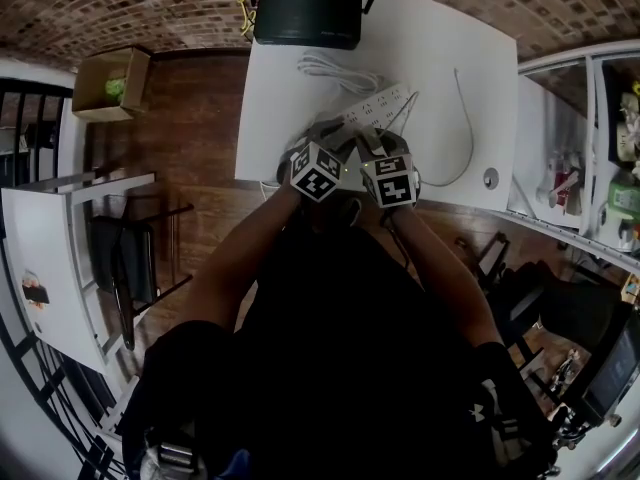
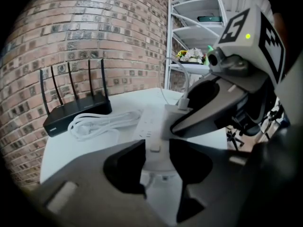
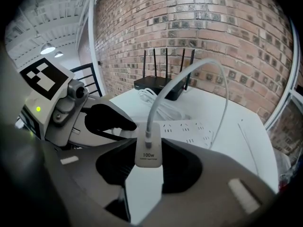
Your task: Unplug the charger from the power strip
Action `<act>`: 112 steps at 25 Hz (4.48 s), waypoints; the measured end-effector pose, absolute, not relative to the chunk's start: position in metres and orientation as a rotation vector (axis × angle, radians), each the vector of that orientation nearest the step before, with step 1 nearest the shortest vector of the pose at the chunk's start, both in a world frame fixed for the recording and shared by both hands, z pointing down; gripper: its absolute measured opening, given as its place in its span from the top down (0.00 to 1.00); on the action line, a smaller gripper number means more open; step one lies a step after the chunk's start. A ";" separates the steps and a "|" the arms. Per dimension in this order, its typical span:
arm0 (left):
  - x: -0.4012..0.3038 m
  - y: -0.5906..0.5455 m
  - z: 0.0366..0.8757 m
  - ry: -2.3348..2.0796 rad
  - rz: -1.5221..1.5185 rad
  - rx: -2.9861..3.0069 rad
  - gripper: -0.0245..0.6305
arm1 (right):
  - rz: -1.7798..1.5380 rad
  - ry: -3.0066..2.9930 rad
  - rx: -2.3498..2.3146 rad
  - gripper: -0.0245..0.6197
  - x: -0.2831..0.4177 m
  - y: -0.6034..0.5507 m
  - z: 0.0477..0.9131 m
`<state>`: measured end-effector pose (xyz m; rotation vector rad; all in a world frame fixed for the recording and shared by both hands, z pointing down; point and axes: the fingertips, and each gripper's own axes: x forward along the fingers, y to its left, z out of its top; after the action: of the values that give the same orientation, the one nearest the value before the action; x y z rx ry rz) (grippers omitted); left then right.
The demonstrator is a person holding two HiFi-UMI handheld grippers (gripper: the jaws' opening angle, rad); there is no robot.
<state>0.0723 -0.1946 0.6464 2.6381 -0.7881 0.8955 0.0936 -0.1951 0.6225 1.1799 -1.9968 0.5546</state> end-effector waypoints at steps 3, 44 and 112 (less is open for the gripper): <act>0.072 -0.195 0.647 -0.786 0.898 2.634 0.72 | 0.560 -2.001 1.178 0.74 0.094 -0.195 0.622; 0.072 -0.197 0.647 -0.761 0.925 2.621 0.74 | 0.578 -1.997 1.198 0.75 0.094 -0.194 0.620; 0.138 -0.132 0.563 -0.865 0.671 2.442 0.73 | 1.506 -1.999 1.516 0.63 0.238 -0.137 0.645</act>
<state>0.1382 -0.1315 0.5629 2.4422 -0.8652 0.6710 0.2375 -0.1372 0.6450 1.5162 -1.9992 1.5061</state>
